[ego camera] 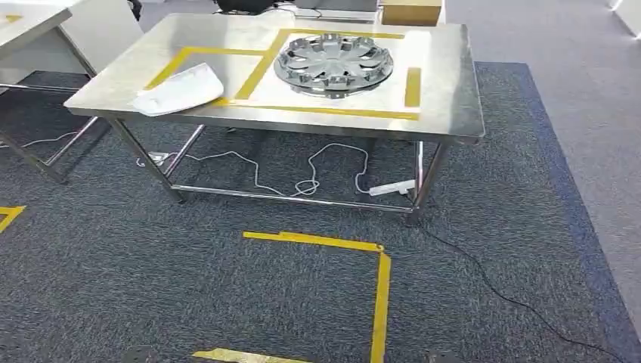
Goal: Take the parts from the cabinet and place them on the table.
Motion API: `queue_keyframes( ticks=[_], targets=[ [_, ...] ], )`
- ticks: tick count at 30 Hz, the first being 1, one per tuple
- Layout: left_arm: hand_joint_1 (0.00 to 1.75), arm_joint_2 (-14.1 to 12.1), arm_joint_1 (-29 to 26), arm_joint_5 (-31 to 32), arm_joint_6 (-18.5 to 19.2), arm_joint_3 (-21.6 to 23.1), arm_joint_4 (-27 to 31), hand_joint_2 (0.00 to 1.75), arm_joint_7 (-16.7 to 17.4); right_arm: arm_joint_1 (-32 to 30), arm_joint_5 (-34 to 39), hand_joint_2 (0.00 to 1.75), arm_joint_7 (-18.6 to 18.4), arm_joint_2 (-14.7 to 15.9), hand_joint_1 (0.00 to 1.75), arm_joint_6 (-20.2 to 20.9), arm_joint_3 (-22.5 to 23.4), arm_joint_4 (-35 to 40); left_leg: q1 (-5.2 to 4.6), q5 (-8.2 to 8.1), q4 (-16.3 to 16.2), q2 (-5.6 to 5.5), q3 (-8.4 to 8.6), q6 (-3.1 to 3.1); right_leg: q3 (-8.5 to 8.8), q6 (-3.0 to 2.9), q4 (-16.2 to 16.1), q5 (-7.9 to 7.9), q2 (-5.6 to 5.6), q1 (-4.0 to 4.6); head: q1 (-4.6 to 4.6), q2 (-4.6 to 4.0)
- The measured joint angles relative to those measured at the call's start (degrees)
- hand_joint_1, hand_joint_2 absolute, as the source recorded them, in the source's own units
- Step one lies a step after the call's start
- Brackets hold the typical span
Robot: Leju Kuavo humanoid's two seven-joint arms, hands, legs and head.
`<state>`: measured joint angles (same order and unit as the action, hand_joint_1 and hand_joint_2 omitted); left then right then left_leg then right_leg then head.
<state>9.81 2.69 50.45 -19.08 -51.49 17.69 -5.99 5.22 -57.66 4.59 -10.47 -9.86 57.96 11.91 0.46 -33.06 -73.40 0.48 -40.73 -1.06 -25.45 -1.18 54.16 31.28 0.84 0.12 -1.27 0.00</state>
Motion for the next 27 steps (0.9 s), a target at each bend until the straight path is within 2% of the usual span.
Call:
queue_keyframes(
  ticks=[1,2,3,4,5,6,7,9,10,11,12,14,15,16,17,18,19,20,21,24,25,26,27],
  targets=[
    [0.00,0.30,0.26,0.19,-0.11,-0.63,-0.83,0.00,0.72,-0.05,0.00,0.00,-0.09,0.02,0.00,-0.18,0.09,0.00,0.00,0.38,-0.78,0.00,0.35,-0.05,-0.21,0.03,0.18,-0.05,0.02,0.02,-0.02,0.00],
    [0.00,0.50,0.40,0.72,-0.20,-1.20,-1.49,0.00,1.94,-0.07,0.00,0.00,-0.13,0.02,0.00,-0.33,0.26,0.00,0.00,1.81,0.60,-0.02,1.75,0.03,-0.40,0.03,0.41,-0.05,0.00,0.02,-0.08,0.00],
    [0.00,0.70,0.42,1.69,-0.55,-1.38,-1.95,0.00,3.97,-0.07,-0.02,0.00,-0.44,0.02,0.00,-0.44,0.46,0.00,0.00,3.93,4.29,-0.04,4.09,0.26,-0.16,0.08,0.70,-0.02,-0.08,0.02,-0.06,0.00],
    [0.00,1.20,0.47,2.98,-1.13,-1.38,-2.32,0.00,6.74,-0.05,-0.37,0.00,-0.87,0.02,0.00,-0.83,0.50,0.00,-0.02,6.20,9.45,-0.06,6.99,0.61,0.11,0.21,0.88,0.08,-0.19,0.02,-0.09,0.00],
    [0.00,1.69,0.48,4.31,-1.58,-1.38,-2.68,0.00,8.84,-0.13,-1.23,0.00,-0.98,0.02,0.00,-1.75,0.55,0.00,-0.21,6.72,13.31,0.54,8.80,1.05,-0.22,0.37,0.99,0.19,0.13,0.04,-0.06,0.00],
    [0.00,2.38,0.64,5.34,-2.01,-1.36,-3.20,0.00,10.19,-0.13,-1.95,0.00,-0.85,-0.04,0.00,-2.82,0.53,0.00,-0.81,6.60,13.89,1.42,9.16,1.42,-0.28,0.72,1.33,0.22,0.29,0.41,-0.04,0.00],
    [0.00,3.25,0.79,5.49,-2.41,-1.36,-3.44,0.00,10.82,-0.31,-2.34,0.00,-0.79,-0.07,0.00,-3.82,0.50,0.00,-0.91,6.67,14.10,1.37,8.96,1.76,-0.55,1.11,1.32,0.02,0.49,0.33,-0.03,0.00],
    [0.00,4.46,0.88,5.14,-3.36,-1.36,-3.72,0.00,11.24,-0.29,-2.73,0.00,-0.20,-0.07,0.00,-4.85,0.50,0.00,-0.99,6.31,14.40,0.67,8.65,2.27,-0.73,1.60,1.30,0.10,1.15,0.24,-0.02,0.00],
    [0.00,5.01,0.94,4.94,-3.74,-1.36,-3.81,0.00,11.33,-0.14,-2.84,0.00,-0.04,-0.07,0.00,-5.05,0.48,0.00,-0.48,5.82,16.12,0.15,9.21,2.90,-0.79,2.24,1.46,0.64,1.36,0.34,-0.02,0.00],
    [0.00,5.40,0.98,4.98,-4.24,-1.36,-3.88,0.00,11.39,-0.06,-2.91,0.00,-0.04,-0.07,0.00,-5.12,0.44,0.00,-0.37,6.06,16.30,-0.05,9.36,3.18,-1.52,2.55,2.27,1.57,0.70,0.22,0.13,0.00],
    [0.00,5.66,1.04,5.38,-4.77,-1.36,-3.92,0.00,11.39,0.06,-2.89,0.00,-0.09,-0.07,0.00,-5.09,0.44,0.00,-0.37,6.23,16.44,-0.34,9.24,3.53,-2.95,2.73,5.19,3.40,-0.12,0.18,0.50,0.00],
    [0.00,5.79,1.10,6.98,-5.05,-1.29,-4.01,0.00,11.24,0.07,-2.95,0.00,-0.09,-0.07,0.00,-4.66,0.44,0.00,-0.47,6.42,16.42,-0.95,8.93,3.74,-7.59,2.98,14.59,7.22,-0.62,-0.04,0.53,0.00],
    [0.00,5.77,1.07,7.92,-5.09,-1.10,-4.09,0.00,10.86,-0.03,-3.10,0.00,0.11,-0.07,0.00,-4.46,0.44,0.00,-0.53,6.49,16.41,-1.33,8.81,3.78,-10.00,3.10,19.03,8.42,-0.66,-0.10,0.53,0.00],
    [0.00,5.66,1.05,8.57,-5.09,-0.88,-4.14,0.00,10.36,-0.17,-3.21,0.00,0.22,-0.07,0.00,-4.24,0.44,0.00,-0.53,6.58,16.39,-1.81,8.79,3.70,-11.01,3.21,20.45,7.94,-0.67,-0.21,0.55,0.00],
    [0.00,5.62,1.05,9.14,-5.09,-0.70,-4.14,0.00,9.84,-0.23,-3.39,0.00,0.46,-0.07,0.00,-4.04,0.39,0.00,-0.52,6.67,16.38,-2.34,8.81,3.57,-10.56,3.24,18.87,6.02,-0.68,-0.34,0.53,0.00],
    [0.00,5.58,1.11,9.60,-5.09,-0.55,-4.14,0.00,9.25,-0.20,-3.48,0.00,0.85,-0.07,0.00,-3.91,0.35,0.00,-0.49,6.73,16.32,-2.91,8.82,3.47,-9.03,3.29,15.21,3.40,-0.83,-0.51,0.55,0.00],
    [0.00,5.53,1.20,9.81,-5.12,-0.31,-4.16,0.00,8.59,-0.14,-3.72,0.00,1.11,-0.07,0.00,-3.80,0.33,0.00,-0.46,6.82,16.24,-3.49,8.84,3.31,-6.72,3.30,10.09,0.55,-1.31,-0.72,0.53,0.00],
    [0.00,5.53,1.31,9.99,-5.18,-0.16,-4.16,0.00,7.87,-0.12,-3.94,0.00,1.20,-0.07,0.00,-3.67,0.31,0.00,-0.44,6.89,16.07,-4.02,8.74,3.12,-4.46,3.33,5.28,-1.66,-3.24,-1.05,0.59,0.00],
    [0.00,5.49,1.52,10.01,-5.29,0.04,-4.16,0.00,7.00,-0.10,-4.15,0.00,1.27,-0.07,0.00,-3.63,0.28,0.00,-0.80,6.93,15.68,-4.54,8.28,2.72,-3.71,3.43,3.20,-0.86,-6.50,-1.29,0.59,0.00],
    [0.00,5.51,1.78,10.43,-5.84,0.61,-4.18,0.00,6.14,-0.24,-5.18,0.00,1.25,-0.07,0.00,-3.61,-0.22,0.00,-0.39,7.78,15.54,-6.34,7.10,1.48,-3.56,2.62,3.03,-0.96,-5.01,-1.07,0.55,0.00],
    [0.00,5.51,1.64,10.89,-6.01,0.72,-4.31,0.00,6.21,-0.23,-5.64,0.00,1.22,-0.07,0.00,-3.61,-0.55,0.00,-0.37,7.99,15.50,-6.96,6.90,1.12,-3.59,2.07,2.81,-1.32,-4.35,-1.15,0.53,0.00],
    [0.00,5.51,1.62,11.24,-6.08,0.83,-4.36,0.00,6.47,-0.18,-6.01,0.00,1.20,-0.22,0.00,-3.65,-0.87,0.00,-0.29,7.35,14.84,-6.17,6.70,1.04,-3.51,1.54,2.51,-1.65,-3.28,-1.42,0.55,0.00],
    [0.00,5.62,1.66,11.39,-6.12,1.00,-4.46,0.00,6.67,-0.14,-6.21,0.00,1.20,-0.22,0.00,-3.67,-1.11,0.00,-0.48,5.55,12.71,-3.72,5.72,0.77,-3.58,1.35,2.49,-1.73,-2.83,-1.32,0.15,0.00]
  ],
)
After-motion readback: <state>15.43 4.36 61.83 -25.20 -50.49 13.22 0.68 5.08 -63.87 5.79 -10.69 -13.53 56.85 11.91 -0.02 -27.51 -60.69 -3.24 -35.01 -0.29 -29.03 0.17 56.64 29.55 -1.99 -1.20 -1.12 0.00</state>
